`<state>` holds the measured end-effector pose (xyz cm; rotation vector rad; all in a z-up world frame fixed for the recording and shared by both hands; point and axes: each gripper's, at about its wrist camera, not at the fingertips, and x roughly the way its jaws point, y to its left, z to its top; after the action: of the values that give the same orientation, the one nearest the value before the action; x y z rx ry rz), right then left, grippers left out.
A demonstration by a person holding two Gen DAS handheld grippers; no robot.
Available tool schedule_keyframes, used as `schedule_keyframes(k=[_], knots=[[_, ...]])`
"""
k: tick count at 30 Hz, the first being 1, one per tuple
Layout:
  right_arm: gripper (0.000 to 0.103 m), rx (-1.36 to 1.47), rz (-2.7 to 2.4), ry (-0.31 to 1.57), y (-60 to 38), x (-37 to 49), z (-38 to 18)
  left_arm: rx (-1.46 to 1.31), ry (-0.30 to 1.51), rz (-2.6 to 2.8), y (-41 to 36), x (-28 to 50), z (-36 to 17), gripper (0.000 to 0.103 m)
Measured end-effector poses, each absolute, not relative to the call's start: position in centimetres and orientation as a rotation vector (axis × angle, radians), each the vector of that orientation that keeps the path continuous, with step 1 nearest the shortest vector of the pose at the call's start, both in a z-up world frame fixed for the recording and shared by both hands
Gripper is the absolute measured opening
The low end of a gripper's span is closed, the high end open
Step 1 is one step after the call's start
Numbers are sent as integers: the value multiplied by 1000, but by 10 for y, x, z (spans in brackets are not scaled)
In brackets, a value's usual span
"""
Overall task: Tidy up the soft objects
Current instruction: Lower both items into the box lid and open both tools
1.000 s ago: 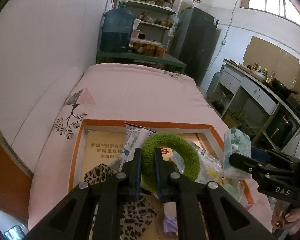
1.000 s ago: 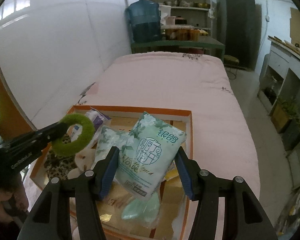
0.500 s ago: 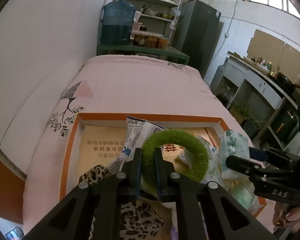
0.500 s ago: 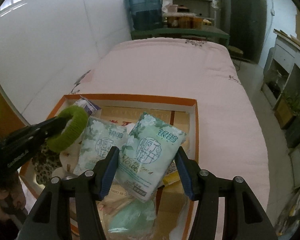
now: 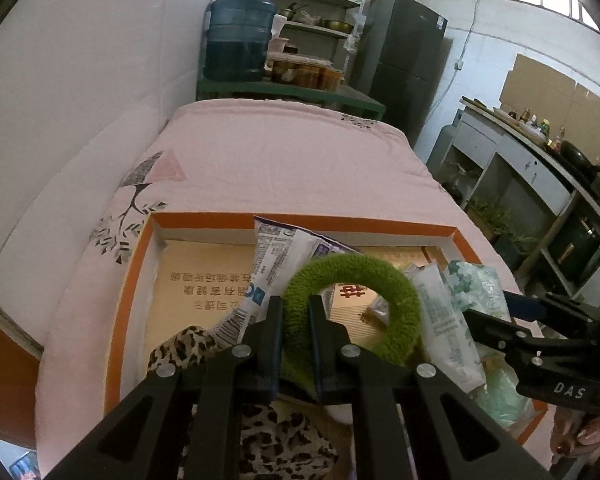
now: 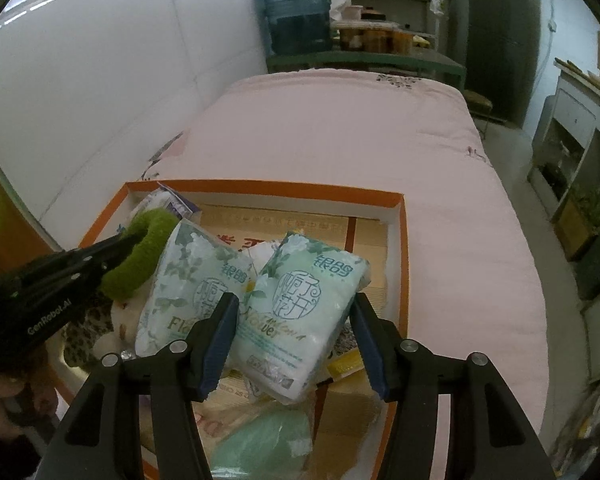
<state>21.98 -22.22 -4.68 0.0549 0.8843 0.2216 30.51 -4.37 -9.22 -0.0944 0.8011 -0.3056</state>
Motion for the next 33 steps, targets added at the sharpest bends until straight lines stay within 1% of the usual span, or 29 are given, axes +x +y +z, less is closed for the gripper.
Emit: schedule_keyframes(k=[3, 4, 5, 6, 8, 10, 33], knots=[[61, 58, 221, 881, -222, 219, -47, -103, 809, -319, -43, 306, -93, 13], [61, 58, 221, 881, -222, 220, -47, -104, 806, -320, -43, 305, -93, 16], [62, 58, 221, 882, -222, 220, -47, -104, 801, -322, -42, 303, -92, 22], [65, 62, 223, 884, -222, 220, -47, -106, 793, -327, -42, 301, -90, 27], [67, 68, 224, 886, -222, 219, -47, -106, 782, -336, -43, 298, -88, 51], [73, 73, 220, 886, -222, 218, -46, -106, 770, -347, -44, 295, -84, 60], [74, 75, 195, 838, -224, 182, -20, -109, 702, -355, -38, 260, -54, 60]])
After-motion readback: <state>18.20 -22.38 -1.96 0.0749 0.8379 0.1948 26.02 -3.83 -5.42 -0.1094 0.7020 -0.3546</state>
